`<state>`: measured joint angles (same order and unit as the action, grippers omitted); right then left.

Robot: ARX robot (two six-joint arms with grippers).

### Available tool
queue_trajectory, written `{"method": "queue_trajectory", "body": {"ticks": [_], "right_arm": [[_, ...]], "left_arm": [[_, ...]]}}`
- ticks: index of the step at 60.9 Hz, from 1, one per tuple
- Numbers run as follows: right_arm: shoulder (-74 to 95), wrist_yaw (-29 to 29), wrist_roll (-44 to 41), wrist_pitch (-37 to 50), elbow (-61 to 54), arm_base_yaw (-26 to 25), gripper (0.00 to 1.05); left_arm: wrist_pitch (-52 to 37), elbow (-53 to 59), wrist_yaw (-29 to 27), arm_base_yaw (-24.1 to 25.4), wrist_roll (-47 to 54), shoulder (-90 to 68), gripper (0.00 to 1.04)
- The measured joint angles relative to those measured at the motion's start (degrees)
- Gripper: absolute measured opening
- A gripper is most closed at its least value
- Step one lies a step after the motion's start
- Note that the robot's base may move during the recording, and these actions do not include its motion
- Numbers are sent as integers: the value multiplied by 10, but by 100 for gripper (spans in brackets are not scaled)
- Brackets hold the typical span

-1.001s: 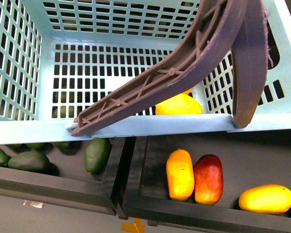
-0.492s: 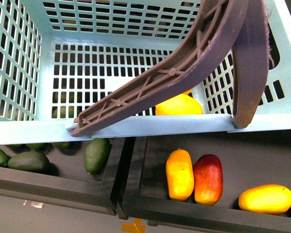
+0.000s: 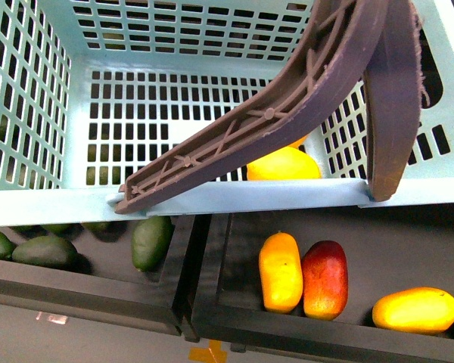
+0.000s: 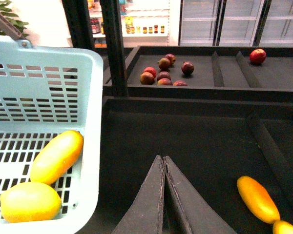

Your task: Pick lemon and mango into basket

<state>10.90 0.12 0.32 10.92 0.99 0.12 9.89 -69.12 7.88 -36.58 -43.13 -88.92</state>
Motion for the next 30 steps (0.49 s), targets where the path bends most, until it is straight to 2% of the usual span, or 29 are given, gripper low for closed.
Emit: {"method": "queue_trajectory", "body": {"ticks": [4,8,10,24,30], "right_arm": [[-8,0,0,-8,0,0,2],[-72,-1,0,-91,0,0,2],[-89,0,0,-102,0,0,2],[-105,0,-1,-108,0,0,2],[-105,0,-1,-108,0,0,17]], "left_arm": [[0,0,-1,0,0,0,4],[0,0,-1,0,0,0,4],[0,0,-1,0,0,0,4],[0,0,0,0,-1,0,4],[0,0,0,0,0,0,4]]}}
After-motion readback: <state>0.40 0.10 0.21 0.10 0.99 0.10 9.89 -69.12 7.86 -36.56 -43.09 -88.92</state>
